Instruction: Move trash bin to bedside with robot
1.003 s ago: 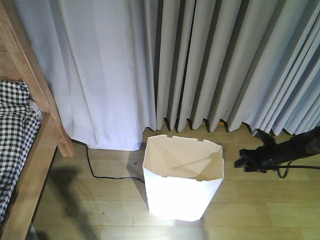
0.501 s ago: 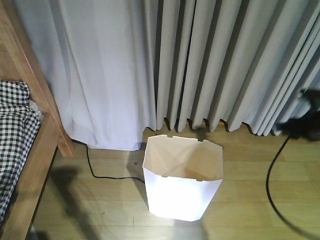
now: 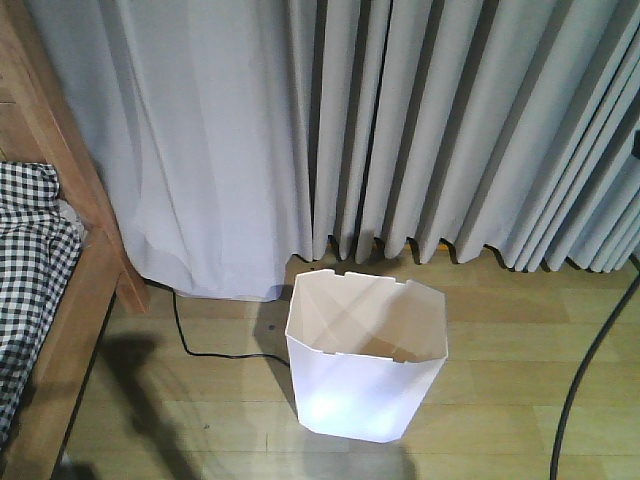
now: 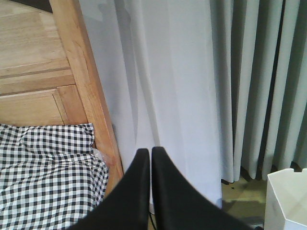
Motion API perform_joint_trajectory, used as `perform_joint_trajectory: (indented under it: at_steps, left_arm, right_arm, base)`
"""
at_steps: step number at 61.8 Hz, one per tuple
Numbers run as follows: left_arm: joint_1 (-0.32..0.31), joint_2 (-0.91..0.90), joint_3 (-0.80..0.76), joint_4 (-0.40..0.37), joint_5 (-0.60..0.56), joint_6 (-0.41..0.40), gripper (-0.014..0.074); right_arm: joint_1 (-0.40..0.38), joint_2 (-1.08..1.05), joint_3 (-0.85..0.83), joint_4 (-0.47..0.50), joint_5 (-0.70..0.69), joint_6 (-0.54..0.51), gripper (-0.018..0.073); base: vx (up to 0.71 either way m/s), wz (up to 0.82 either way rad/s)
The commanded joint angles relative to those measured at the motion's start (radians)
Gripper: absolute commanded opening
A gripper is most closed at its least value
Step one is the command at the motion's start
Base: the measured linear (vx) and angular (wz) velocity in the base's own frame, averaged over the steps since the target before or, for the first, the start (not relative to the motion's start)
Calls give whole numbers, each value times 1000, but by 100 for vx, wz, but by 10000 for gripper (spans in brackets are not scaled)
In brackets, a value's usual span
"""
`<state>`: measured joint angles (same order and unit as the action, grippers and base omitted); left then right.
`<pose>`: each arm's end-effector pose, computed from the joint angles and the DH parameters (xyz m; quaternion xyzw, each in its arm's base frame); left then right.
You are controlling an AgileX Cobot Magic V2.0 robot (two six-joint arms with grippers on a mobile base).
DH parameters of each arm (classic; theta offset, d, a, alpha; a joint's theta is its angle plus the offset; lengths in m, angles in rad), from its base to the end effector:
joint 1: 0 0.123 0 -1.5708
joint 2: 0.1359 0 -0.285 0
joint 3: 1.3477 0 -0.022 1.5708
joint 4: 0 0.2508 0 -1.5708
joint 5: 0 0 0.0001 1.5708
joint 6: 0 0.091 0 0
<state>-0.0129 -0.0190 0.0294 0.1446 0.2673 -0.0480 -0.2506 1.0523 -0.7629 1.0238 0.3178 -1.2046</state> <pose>0.0547 0.0028 0.1803 0.0281 0.7697 0.0397 0.6365 0.2244 -0.0323 0.3267 -0.0569 0.8196 -0.0177 0.5698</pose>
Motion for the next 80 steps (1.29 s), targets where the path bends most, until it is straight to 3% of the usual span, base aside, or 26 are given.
perform_joint_trajectory:
  at_steps: [1,8,20,34,48,53,61,80]
  left_arm:
    - [-6,-9,28,-4,-74,-8,-6]
    - [-6,-9,28,-4,-74,-8,-6]
    - [-6,-9,28,-4,-74,-8,-6]
    - [-6,-9,28,-4,-74,-8,-6]
    - [-6,-9,28,-4,-74,-8,-6]
    - [-6,-9,28,-4,-74,-8,-6]
    - [-6,-9,28,-4,-74,-8,-6]
    - [-6,-9,28,-4,-74,-8,-6]
  right_arm:
    - [50,-89,-8,23,-16,54,370]
    - [111,-194,70,24,-47,87,370]
    - [224,-440,290,26,-271,85,370]
    - [310,-782,492,131,-513,85,370]
    - [311,-931,580,182,-438,37,336]
    - [311,-923,573,182,-384,-4,232]
    - [311,-921,572,187,-370,-5,-17]
    - [311,-921,572,194,-359,-1,-11]
  base:
    - [0,0]
    - [0,0]
    - [0,0]
    - [0,0]
    - [0,0]
    - [0,0]
    - [0,0]
    - [0,0]
